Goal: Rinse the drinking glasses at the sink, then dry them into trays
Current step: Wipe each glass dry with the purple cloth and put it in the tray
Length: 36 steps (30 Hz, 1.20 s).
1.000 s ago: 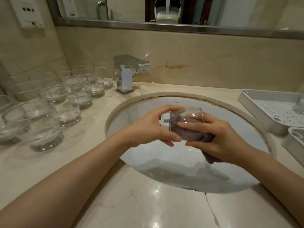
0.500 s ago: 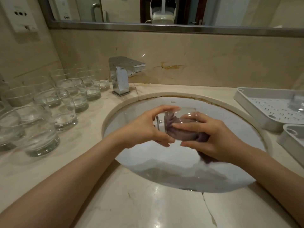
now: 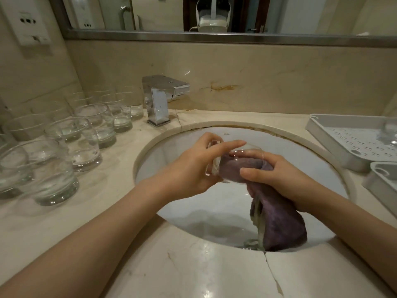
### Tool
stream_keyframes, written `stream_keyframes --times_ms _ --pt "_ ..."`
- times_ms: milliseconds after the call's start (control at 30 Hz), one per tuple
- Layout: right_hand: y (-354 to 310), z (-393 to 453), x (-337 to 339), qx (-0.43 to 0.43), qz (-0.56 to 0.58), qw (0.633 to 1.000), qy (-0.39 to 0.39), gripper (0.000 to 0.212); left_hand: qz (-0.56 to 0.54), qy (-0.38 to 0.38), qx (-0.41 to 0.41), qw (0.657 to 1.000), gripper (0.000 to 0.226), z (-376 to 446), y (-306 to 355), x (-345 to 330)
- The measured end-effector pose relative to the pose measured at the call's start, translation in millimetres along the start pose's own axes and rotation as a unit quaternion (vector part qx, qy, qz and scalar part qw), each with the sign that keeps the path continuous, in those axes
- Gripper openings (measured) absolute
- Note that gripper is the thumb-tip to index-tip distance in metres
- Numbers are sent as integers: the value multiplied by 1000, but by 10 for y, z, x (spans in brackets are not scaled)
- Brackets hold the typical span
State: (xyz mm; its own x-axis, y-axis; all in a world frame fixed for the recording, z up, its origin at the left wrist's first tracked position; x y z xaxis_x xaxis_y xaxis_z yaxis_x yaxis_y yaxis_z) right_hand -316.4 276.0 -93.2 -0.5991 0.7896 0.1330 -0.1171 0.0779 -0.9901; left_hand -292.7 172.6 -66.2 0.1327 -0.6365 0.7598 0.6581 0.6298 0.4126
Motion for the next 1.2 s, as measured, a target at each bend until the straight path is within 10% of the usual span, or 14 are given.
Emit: stream_keyframes --times_ms 133,267,400,533,667,767,933,1067,1200 --pt "-239 -60 48 140 -179 972 56 43 -177 8 84 981 76 24 -98 62" --pt "-376 -199 -58 313 -517 794 70 48 -365 -52 181 912 83 -46 -171 -119" --pt "-286 -129 -41 241 -387 889 42 51 -352 -55 182 916 80 -60 -146 -172" --pt "24 -2 33 14 -81 997 13 43 -53 -28 26 998 81 -8 -13 -33" --pt "13 -12 -35 -18 0 999 -30 46 15 -3 -47 999 81 3 75 12" --pt "-139 -28 44 76 -147 986 35 41 -132 -10 55 990 80 17 -39 15" --pt "-286 -167 -89 276 -542 793 46 49 -358 -58 201 910 84 -71 -168 -204" --pt "-299 -151 -58 262 -464 845 42 51 -341 -46 199 918 86 -64 -170 -219" --pt "-136 -41 11 96 -207 973 27 40 -104 -47 106 988 87 -20 -63 -115"
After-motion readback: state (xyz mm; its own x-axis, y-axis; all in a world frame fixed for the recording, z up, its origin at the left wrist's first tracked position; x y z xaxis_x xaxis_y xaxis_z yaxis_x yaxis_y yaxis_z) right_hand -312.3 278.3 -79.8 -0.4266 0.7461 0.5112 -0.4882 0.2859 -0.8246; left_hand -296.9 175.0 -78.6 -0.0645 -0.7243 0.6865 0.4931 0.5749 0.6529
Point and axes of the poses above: each hand's wrist, its own z-axis towards the middle knuckle, its own x-axis out of the back of the hand, y = z × x, the point moved 10 cm from there along z, towards the middle knuckle, and after that the axes turned 3 degrees about -x, right-handed, at the moved point
